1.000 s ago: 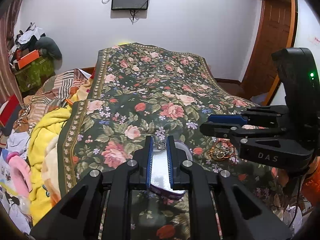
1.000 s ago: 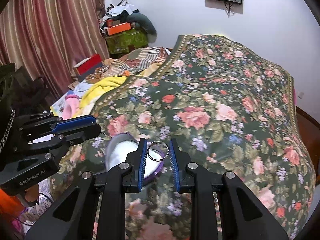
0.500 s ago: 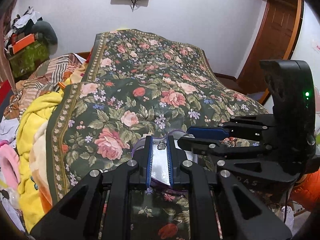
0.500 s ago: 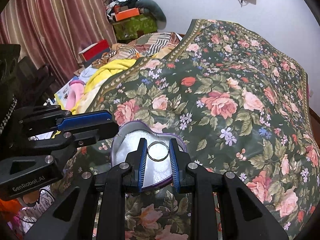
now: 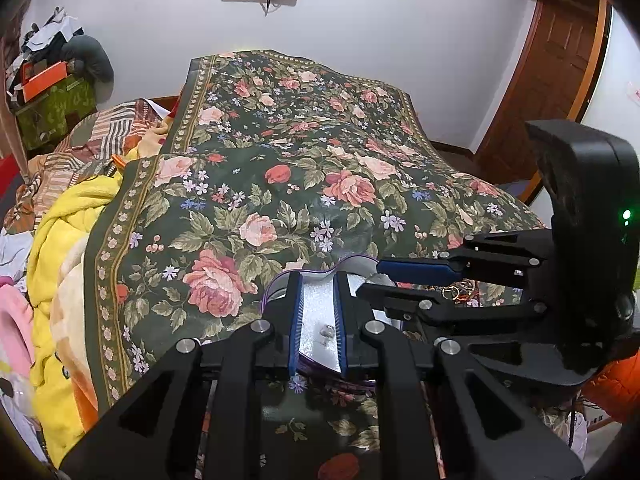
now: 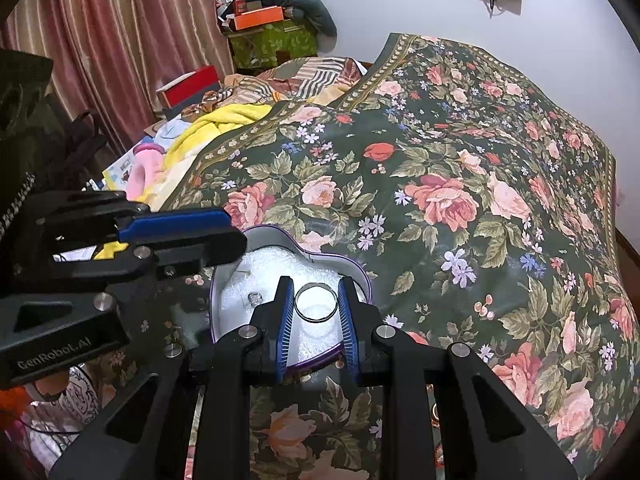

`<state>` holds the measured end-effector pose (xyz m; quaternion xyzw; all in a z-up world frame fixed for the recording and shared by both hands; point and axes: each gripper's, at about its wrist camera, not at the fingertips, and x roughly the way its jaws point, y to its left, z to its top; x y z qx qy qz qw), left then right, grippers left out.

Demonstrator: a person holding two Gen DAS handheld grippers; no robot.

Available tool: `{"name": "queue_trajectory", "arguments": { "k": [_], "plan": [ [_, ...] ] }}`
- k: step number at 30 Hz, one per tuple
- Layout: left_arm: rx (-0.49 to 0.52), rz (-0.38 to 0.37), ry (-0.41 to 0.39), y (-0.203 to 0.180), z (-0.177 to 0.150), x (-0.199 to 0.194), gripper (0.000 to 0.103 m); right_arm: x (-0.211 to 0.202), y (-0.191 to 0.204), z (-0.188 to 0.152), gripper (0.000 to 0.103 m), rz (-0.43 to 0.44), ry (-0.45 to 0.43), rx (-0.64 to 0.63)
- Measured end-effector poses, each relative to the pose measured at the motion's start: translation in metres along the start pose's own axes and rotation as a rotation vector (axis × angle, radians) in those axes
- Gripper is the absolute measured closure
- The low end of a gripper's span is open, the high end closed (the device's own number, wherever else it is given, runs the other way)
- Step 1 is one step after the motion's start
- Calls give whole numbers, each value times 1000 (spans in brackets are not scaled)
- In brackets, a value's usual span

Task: Organize jewelry
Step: 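Drop the ring into the heart tin with the right tool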

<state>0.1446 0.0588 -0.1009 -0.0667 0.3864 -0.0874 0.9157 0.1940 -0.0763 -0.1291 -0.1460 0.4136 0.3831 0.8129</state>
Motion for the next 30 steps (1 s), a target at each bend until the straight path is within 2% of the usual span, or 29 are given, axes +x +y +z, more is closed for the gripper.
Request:
{"name": "queue_trajectory", "arguments": {
  "k": [3,7,19,21,24,30],
  "plan": [
    [-7,5,-3,2,1,-2,91,-1,-1,-1,81,4,5,11],
    [-20,15,-10,5,1,-8,91,-7,-5,-1,70,-2,-13,31],
    [8,29,-47,-12,2,-29,90,-63,-22,-3,70,-68,-118,69],
    [13,29,-54,-17,3,-33,80,-72,-27,-6,70,-87,-128,78],
    [18,29,-65,-26,4,-39,70,-82,-35,-12,69,-109,-130,94],
    [49,19,-55,-48,3,-43,68,-95,-50,-32,69,-147,-106,118]
  ]
}}
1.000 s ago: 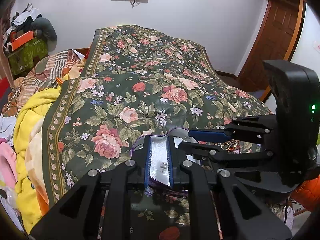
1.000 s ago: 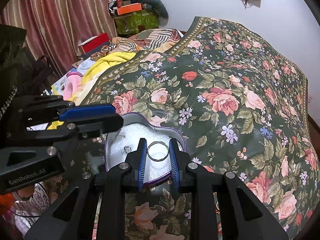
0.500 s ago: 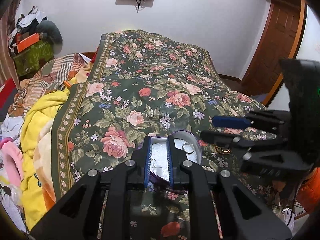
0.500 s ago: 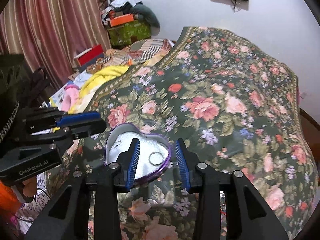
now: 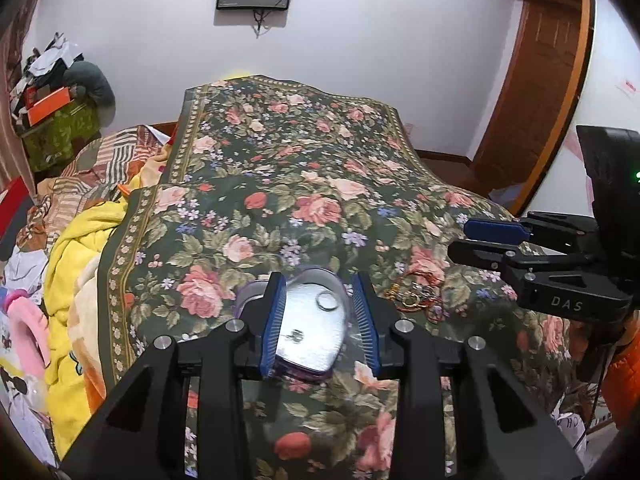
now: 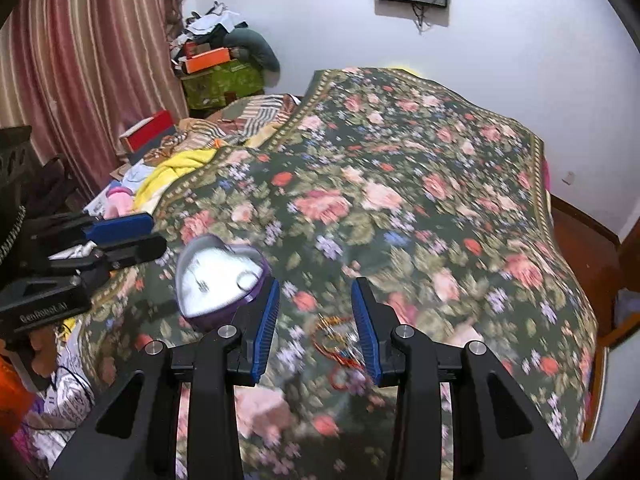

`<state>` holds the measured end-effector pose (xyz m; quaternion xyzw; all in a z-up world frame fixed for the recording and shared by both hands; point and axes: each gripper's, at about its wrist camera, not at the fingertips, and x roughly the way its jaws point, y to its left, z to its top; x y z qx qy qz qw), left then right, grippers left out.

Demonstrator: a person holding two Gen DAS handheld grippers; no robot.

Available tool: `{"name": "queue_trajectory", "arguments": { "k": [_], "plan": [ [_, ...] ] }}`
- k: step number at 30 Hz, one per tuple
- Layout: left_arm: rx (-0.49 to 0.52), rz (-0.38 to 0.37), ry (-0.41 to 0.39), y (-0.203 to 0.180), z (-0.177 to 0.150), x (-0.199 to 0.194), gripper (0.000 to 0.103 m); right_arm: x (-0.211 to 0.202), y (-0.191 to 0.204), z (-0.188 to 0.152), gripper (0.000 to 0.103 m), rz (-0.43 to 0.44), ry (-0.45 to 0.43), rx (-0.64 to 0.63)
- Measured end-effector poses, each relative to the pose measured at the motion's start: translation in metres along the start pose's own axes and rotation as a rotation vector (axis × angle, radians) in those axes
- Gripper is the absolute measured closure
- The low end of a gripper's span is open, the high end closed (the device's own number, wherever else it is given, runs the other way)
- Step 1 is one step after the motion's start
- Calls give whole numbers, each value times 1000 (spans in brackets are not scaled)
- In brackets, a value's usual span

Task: Organize jewelry
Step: 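Grasp a silver ring from the pile with the right tool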

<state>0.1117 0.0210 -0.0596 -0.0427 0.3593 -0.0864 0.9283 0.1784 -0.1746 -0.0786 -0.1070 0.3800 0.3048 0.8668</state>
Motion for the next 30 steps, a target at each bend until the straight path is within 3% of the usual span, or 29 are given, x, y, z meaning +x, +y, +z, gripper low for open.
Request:
{"name": "queue_trajectory", "arguments": {
  "k": [4,16,30],
  "plan": [
    [29,-3,8,-16,-3,2,60,-1,-9,-15,69,-17,39,6],
    [60,-16,60,-30,-12,29,59,37,-22,-49,69,-22,229,14],
    [39,-22,64,-16,-6,52,59,65,-29,-31,69,-53,231,-1]
  ]
}}
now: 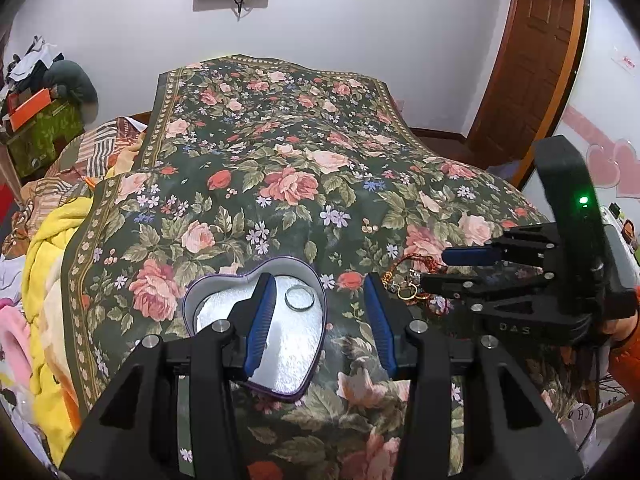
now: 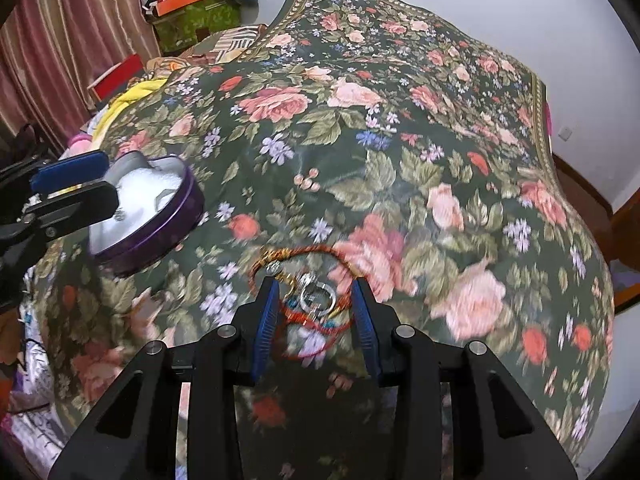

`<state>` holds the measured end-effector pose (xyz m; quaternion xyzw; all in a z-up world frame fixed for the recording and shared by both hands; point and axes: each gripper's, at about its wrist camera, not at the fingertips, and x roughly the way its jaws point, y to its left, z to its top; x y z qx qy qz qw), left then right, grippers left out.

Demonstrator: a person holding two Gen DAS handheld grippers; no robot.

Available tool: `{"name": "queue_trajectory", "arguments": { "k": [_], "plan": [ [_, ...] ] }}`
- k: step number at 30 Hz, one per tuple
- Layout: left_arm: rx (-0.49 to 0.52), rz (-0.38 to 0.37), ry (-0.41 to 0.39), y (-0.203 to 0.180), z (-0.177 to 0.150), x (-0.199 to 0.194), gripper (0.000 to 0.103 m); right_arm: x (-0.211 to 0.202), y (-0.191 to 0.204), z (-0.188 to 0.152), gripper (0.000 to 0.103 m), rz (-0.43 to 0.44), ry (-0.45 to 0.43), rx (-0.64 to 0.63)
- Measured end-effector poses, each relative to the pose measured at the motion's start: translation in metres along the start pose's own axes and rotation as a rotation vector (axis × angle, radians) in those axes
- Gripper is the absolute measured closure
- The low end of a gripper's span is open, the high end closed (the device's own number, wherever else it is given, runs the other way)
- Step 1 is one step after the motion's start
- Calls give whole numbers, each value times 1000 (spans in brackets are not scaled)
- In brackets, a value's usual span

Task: Organize jewelry
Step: 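Grasp a silver ring from the pile with the right tool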

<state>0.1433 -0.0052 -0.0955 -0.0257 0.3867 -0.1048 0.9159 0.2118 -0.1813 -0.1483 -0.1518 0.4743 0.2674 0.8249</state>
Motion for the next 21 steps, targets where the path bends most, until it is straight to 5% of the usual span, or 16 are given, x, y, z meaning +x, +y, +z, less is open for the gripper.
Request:
{"name": "queue_trajectory", "arguments": {
  "k": [8,21],
  "plan": [
    [24,-6,4,-3,1,8,59,18,5,2,83,-12,31,-64],
    [40,-71,42,-21,-1,17,58,12,1,1,85,23,4,-31]
  ]
}}
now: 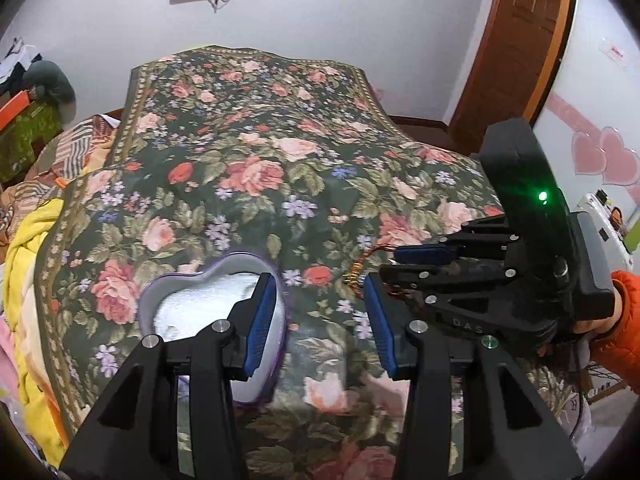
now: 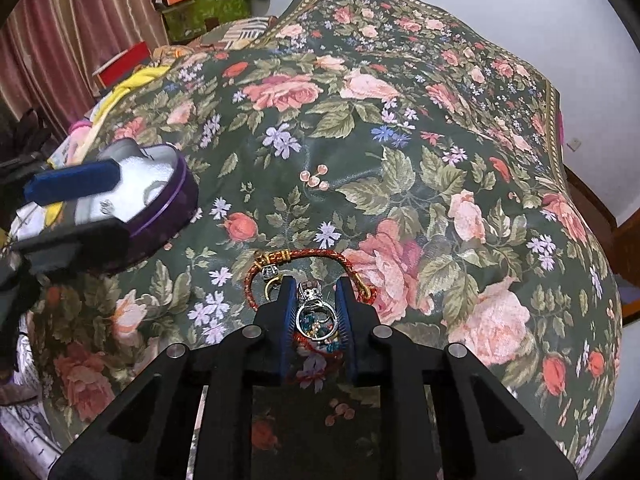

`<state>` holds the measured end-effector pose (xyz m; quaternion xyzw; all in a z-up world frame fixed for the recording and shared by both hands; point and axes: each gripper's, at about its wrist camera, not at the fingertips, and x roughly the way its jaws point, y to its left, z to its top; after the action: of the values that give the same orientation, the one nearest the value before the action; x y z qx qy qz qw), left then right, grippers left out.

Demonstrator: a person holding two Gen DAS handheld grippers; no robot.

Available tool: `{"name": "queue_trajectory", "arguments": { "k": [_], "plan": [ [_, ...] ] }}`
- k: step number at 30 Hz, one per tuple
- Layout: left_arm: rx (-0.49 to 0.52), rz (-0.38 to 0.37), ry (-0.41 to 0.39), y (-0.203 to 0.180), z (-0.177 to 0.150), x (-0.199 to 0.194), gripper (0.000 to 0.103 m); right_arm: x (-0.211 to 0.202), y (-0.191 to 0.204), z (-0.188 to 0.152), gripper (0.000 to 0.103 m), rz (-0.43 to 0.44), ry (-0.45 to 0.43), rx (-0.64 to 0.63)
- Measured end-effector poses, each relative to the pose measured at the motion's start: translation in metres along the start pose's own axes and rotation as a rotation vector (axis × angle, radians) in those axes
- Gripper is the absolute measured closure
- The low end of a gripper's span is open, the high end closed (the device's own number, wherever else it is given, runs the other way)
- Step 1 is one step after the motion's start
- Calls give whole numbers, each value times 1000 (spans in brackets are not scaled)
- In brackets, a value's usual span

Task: Organize jewelry
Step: 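Grasp a silver ring from the pile with the right tool, then grasp the gold-beaded string bracelet with the left tool and lift it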

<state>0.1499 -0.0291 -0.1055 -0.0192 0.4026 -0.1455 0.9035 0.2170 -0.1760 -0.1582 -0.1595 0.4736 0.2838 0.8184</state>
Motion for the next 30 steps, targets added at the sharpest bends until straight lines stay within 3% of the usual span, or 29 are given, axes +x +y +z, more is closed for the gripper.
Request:
{"name": "queue_trajectory", "arguments": {
  "k": [10,13,17,25,30],
  "plan": [
    [68,-36,39,-36,5,16,59,-45,-18,-8,85,10,-103,51],
    [66,-53,65,-41,6,26,64,-54,-27,-10,85,10,-126,65],
    [94,-7,97,-49,4,42,64,-60,-37,-13,85,19,-147,84],
    [50,47,192,-32,-1,76,85,-61,-44,-18,85,41,-164,99],
    [67,81,193,-27,-2,79,85,-58,-45,-20,85,52,-164,106]
  ]
}}
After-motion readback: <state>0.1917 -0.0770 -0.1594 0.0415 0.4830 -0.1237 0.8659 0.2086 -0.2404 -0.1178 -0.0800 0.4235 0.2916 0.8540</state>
